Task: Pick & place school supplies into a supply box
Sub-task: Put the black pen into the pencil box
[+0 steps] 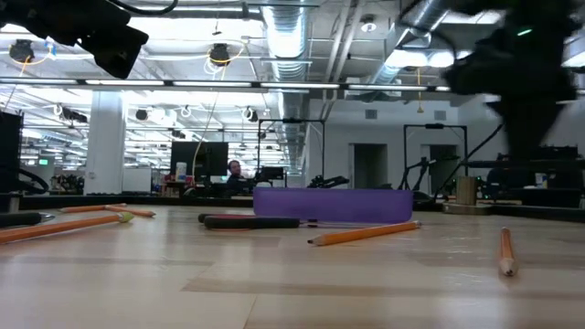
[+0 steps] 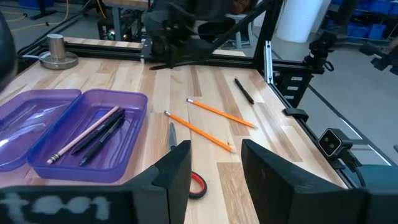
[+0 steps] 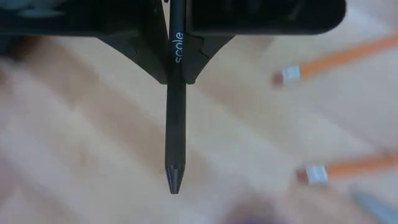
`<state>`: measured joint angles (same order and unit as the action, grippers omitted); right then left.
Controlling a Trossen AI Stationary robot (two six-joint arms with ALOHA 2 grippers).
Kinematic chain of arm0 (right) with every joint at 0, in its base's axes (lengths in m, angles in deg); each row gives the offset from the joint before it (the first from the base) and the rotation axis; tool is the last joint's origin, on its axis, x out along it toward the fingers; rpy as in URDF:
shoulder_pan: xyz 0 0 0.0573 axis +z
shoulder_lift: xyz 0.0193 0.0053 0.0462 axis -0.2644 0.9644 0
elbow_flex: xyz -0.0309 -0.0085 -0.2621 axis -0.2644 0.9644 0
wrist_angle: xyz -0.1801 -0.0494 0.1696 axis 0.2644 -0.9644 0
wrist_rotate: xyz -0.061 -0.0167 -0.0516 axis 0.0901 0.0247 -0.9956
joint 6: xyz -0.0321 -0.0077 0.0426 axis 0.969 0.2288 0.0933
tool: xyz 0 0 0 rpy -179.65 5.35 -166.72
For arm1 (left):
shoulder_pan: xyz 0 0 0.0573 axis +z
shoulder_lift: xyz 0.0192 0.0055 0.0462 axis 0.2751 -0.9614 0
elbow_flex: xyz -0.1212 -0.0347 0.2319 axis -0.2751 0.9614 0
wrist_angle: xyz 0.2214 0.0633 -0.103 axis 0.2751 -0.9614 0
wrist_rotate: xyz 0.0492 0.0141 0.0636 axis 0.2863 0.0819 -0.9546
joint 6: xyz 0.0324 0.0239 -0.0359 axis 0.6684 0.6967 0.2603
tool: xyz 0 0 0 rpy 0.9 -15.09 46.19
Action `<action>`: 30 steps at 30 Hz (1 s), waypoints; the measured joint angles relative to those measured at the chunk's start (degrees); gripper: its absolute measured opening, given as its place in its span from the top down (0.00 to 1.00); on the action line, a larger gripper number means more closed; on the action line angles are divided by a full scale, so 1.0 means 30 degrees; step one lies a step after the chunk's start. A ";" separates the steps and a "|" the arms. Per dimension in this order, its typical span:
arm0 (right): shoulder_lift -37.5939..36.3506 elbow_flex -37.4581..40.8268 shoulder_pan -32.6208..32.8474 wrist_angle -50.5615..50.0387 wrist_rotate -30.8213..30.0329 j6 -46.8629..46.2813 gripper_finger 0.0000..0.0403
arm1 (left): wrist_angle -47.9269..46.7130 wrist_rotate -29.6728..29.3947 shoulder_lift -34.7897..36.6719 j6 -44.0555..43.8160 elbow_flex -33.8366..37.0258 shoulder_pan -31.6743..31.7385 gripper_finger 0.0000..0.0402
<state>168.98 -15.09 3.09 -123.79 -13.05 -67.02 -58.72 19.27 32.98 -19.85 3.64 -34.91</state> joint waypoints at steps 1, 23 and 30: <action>0.0101 -0.0238 -0.0770 0.0222 -0.0213 0.1080 0.98 | 0.0000 0.0003 0.0000 0.0000 0.0000 0.0000 0.68; 0.9468 -1.1913 -0.8152 0.3268 0.0011 1.7243 0.97 | -0.0364 0.0043 -0.0004 0.0000 0.0000 -0.0015 0.68; 1.1456 -1.2573 -0.8564 0.2961 0.0447 1.8090 0.94 | -0.0627 0.0048 0.0000 -0.0001 0.0000 -0.0015 0.68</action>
<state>203.35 -52.81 -22.60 -114.91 -11.71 -12.75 -60.60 19.41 32.98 -19.86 3.64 -34.95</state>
